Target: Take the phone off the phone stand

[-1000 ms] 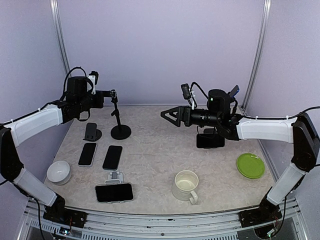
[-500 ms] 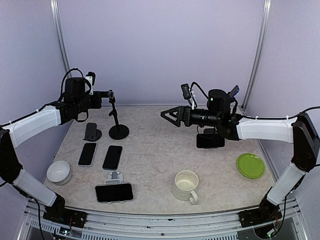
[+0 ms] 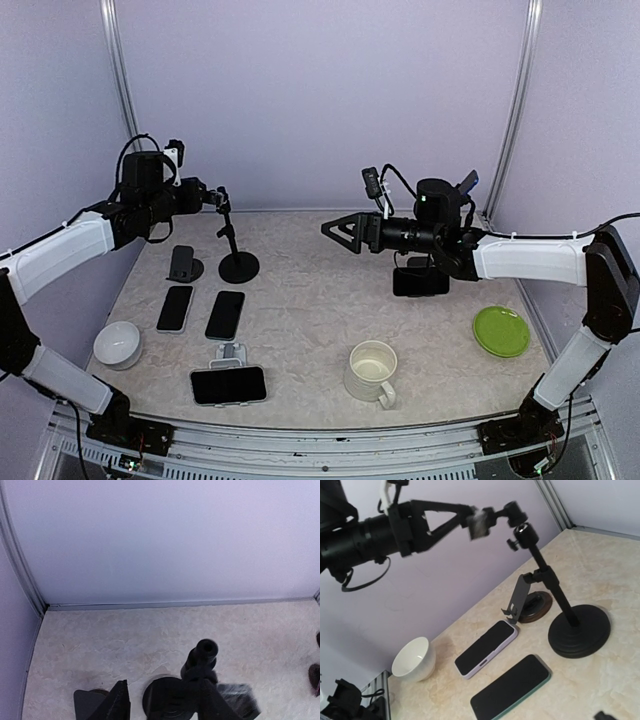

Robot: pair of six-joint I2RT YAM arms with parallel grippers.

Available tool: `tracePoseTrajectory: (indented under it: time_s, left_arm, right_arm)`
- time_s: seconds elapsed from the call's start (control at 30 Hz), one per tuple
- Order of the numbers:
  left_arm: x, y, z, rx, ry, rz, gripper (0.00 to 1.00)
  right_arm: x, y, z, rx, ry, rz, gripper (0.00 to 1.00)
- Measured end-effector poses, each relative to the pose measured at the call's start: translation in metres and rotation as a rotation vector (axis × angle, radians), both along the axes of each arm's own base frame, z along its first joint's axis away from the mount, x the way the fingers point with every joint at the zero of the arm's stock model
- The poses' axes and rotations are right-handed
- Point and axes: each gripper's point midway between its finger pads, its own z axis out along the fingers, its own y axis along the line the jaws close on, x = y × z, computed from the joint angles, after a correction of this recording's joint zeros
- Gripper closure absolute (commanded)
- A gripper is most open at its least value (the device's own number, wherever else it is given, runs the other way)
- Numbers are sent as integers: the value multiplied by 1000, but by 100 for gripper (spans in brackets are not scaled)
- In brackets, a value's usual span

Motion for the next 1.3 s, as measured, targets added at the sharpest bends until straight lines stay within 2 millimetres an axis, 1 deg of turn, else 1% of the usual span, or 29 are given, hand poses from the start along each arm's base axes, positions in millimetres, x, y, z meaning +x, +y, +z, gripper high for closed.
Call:
tracePoseTrajectory:
  time_s: [0.13,0.27,0.4,0.53,0.63,0.73,0.87,1.0,1.1,1.2,1.3]
  left_arm:
    - [-4,1,14,-31,-31,5,35]
    - [-6,1,15,-39,-28,3,21]
    - [-13,2,18,-48,-16,-4,2]
    - [-25,4,25,-52,-6,-15,1]
    - [-36,4,35,-54,-1,-33,1]
    - [-46,3,42,-54,7,-58,1]
    - [-65,2,44,-41,36,-100,1]
    - [-87,-1,49,-20,41,-147,1]
    - [-106,-5,59,-10,18,-187,1]
    - [-122,-8,67,-8,-3,-215,1]
    - [-133,-15,66,-7,-10,-247,1]
  right_arm:
    - [0,0,0,0,0,2,1]
    - [-1,0,0,0,-1,4,2]
    - [-1,0,0,-1,-4,9,4]
    - [-4,2,-1,-3,-9,30,5]
    - [-8,4,-4,-8,-9,57,6]
    - [-13,8,-12,-17,1,96,7]
    - [-24,17,-25,-37,8,161,9]
    - [-46,33,-45,-73,22,254,13]
    - [-67,47,-62,-101,44,327,17]
    - [-91,63,-90,-151,95,409,20]
    - [-111,77,-113,-202,147,475,24]
